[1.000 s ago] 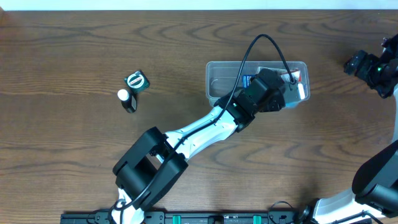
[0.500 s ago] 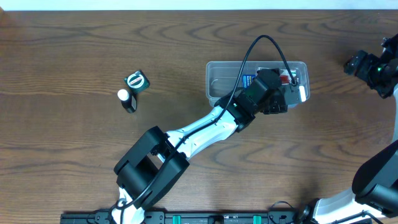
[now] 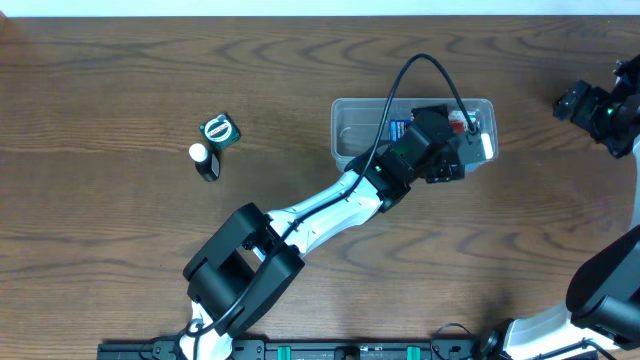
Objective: Pack container
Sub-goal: 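Lower the red box into the container and open the left gripper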
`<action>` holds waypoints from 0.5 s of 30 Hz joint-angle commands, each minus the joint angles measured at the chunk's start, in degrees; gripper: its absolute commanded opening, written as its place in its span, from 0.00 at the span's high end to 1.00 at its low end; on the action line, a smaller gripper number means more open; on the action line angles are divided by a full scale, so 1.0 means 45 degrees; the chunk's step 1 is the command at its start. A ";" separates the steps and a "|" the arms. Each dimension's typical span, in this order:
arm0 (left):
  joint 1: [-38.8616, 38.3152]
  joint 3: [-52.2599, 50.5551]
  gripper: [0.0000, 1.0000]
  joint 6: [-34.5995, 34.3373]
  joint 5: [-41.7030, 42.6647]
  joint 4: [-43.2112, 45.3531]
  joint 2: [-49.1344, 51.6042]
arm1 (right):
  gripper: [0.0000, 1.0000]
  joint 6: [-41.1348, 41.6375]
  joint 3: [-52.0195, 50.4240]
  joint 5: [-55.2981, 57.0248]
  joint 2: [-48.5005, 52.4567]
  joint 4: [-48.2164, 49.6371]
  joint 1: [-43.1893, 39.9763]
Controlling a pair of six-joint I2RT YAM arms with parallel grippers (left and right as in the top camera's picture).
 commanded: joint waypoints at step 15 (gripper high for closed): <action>0.0908 0.0578 0.06 -0.5513 -0.2477 -0.4473 -0.2973 | 0.01 0.0136 0.0097 -0.0049 -0.0107 -0.0019 -0.0044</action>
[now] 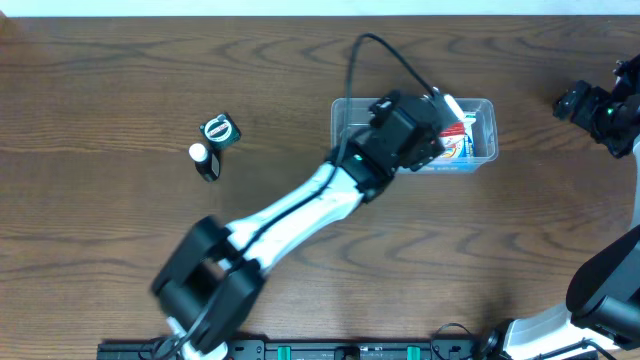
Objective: Pack container
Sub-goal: 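Lower the red box into the container and open the left gripper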
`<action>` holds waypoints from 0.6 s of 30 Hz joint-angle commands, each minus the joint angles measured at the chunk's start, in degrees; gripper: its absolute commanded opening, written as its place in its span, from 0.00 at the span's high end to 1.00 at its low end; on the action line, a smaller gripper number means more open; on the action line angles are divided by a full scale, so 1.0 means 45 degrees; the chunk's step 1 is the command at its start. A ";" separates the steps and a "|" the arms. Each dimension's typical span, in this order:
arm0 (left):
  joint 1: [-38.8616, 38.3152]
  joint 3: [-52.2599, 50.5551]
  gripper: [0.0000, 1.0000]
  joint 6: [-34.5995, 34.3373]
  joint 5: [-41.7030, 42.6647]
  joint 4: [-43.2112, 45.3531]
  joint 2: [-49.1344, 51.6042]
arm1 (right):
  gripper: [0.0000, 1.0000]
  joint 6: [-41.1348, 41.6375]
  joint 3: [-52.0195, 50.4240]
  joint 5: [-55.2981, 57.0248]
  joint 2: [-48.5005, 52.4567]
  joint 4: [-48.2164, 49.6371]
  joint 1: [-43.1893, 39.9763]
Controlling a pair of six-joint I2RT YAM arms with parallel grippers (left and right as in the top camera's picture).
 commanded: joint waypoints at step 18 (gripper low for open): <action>0.2195 0.6751 0.09 -0.3249 0.2356 -0.8864 -0.0374 | 0.01 0.0136 0.0097 -0.0053 -0.0107 -0.0019 -0.0044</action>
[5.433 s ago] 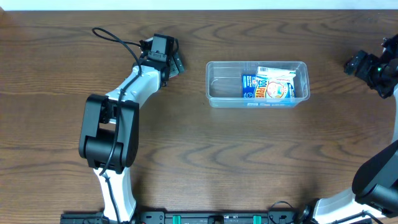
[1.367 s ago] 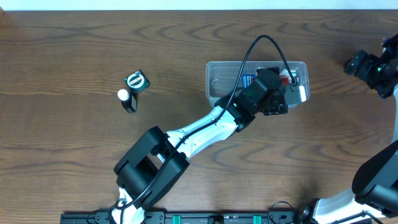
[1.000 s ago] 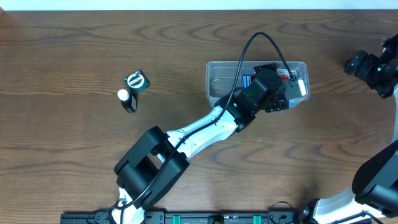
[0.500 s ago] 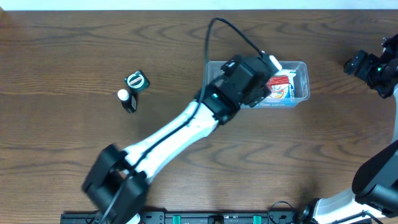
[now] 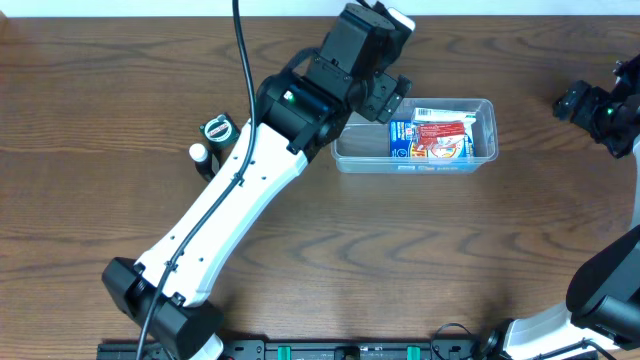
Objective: Pack container
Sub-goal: 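Lower the red box into the container and open the left gripper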
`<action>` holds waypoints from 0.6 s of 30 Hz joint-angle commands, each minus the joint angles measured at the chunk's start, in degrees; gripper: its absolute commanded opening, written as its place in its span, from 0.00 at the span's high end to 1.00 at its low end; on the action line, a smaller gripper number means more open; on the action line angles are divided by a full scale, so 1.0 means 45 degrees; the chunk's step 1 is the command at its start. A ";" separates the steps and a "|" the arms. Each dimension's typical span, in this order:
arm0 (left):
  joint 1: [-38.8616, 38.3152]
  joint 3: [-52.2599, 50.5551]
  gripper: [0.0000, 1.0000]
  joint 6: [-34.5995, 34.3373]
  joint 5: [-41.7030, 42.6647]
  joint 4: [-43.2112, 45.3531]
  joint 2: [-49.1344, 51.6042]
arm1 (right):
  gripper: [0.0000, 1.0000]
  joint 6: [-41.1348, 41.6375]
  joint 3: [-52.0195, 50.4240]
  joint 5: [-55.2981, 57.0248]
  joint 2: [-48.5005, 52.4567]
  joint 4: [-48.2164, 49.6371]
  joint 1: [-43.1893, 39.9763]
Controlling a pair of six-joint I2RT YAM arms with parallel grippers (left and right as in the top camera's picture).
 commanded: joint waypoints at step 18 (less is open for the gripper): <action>0.0121 0.0092 0.07 -0.0248 0.1316 0.1545 0.4265 | 0.01 0.0136 0.0097 -0.0049 -0.0107 -0.0015 -0.0044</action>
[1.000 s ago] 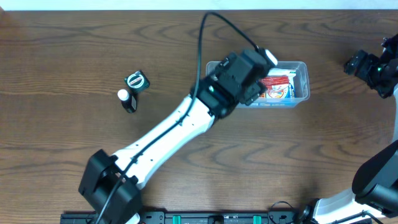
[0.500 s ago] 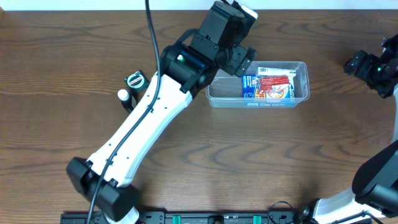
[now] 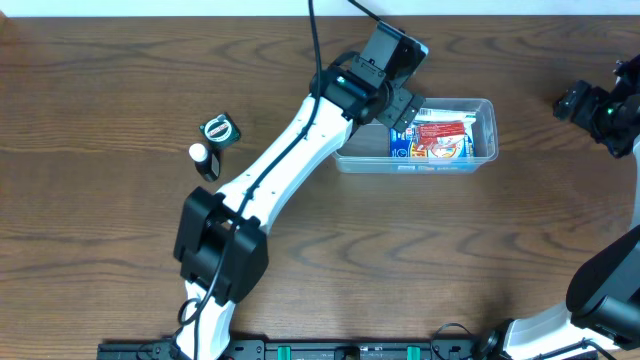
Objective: Pack container
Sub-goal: 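Lower the red box into the container and open the left gripper, then press the red box down into the container with the left gripper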
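Note:
A clear plastic container (image 3: 484,112) stands right of the table's middle. A blue packet (image 3: 402,140) and a red-and-white packet (image 3: 440,138) lie flat in its right half. My left arm reaches up from the near left, and its gripper (image 3: 397,98) hovers over the container's far left part. The wrist hides its fingers. A small dark bottle with a white cap (image 3: 203,160) and a green-and-black square item with a white ring (image 3: 220,130) lie on the table at the left. My right gripper (image 3: 580,105) stays at the far right edge, away from everything.
The left arm's white links (image 3: 280,170) slant across the table between the two loose items and the container. The right arm's base (image 3: 600,290) takes up the near right corner.
My left gripper's head has shifted a little to the right and looks smaller, now over the container's far left part. The arm's elbow has swung right. The packets lie as before.
First my left gripper covered the container's right half, with a packet under it. Then it was over the middle, with the packets showing at the right. Then it stood off the far left corner, both packets lying in the container. Now it hovers there.

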`<action>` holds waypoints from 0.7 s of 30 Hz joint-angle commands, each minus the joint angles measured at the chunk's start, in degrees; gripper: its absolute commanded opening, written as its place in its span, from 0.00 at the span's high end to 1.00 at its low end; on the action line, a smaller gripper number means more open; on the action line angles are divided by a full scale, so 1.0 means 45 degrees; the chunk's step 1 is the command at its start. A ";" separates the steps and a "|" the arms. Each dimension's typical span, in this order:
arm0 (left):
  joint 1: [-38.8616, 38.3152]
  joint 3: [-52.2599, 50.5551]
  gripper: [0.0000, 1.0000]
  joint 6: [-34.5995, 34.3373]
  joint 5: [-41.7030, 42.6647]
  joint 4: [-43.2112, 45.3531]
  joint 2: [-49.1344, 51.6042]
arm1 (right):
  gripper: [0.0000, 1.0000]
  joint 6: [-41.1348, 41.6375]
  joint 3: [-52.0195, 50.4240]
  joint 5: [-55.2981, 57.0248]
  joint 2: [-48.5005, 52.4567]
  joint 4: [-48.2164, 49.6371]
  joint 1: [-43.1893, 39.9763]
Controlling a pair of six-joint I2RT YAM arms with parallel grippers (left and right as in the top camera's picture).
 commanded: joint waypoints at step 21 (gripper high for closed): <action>-0.0107 0.0073 0.07 -0.0063 0.0117 0.0515 0.2001 | 0.01 0.0136 0.0097 -0.0049 -0.0107 -0.0015 -0.0044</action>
